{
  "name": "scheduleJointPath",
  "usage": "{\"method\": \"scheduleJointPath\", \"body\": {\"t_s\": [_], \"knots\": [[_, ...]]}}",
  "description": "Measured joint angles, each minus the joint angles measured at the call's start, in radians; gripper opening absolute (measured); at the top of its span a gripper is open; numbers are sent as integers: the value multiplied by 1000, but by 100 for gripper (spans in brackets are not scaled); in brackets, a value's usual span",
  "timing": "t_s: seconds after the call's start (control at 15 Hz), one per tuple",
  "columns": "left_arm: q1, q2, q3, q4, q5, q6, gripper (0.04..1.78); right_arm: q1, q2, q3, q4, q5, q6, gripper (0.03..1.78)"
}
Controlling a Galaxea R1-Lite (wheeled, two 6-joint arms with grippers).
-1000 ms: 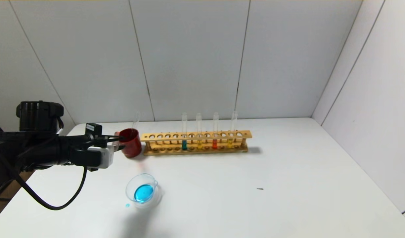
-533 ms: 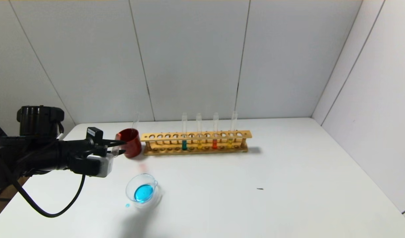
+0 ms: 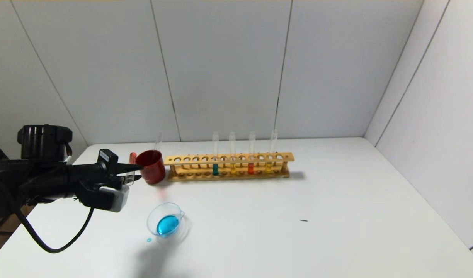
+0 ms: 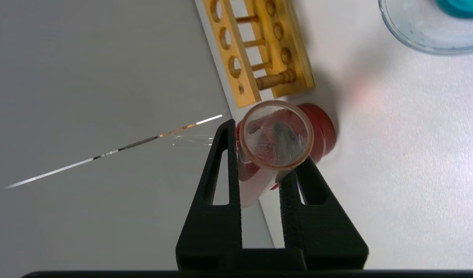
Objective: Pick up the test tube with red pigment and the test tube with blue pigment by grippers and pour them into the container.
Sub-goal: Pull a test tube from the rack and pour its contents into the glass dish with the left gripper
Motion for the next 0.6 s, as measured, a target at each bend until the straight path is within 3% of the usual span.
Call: {"method": "scheduleJointPath", "body": {"t_s": [0.6], "knots": [[-32, 54, 0, -5, 38, 111, 33, 0, 0, 0, 0, 0, 0, 175]]}}
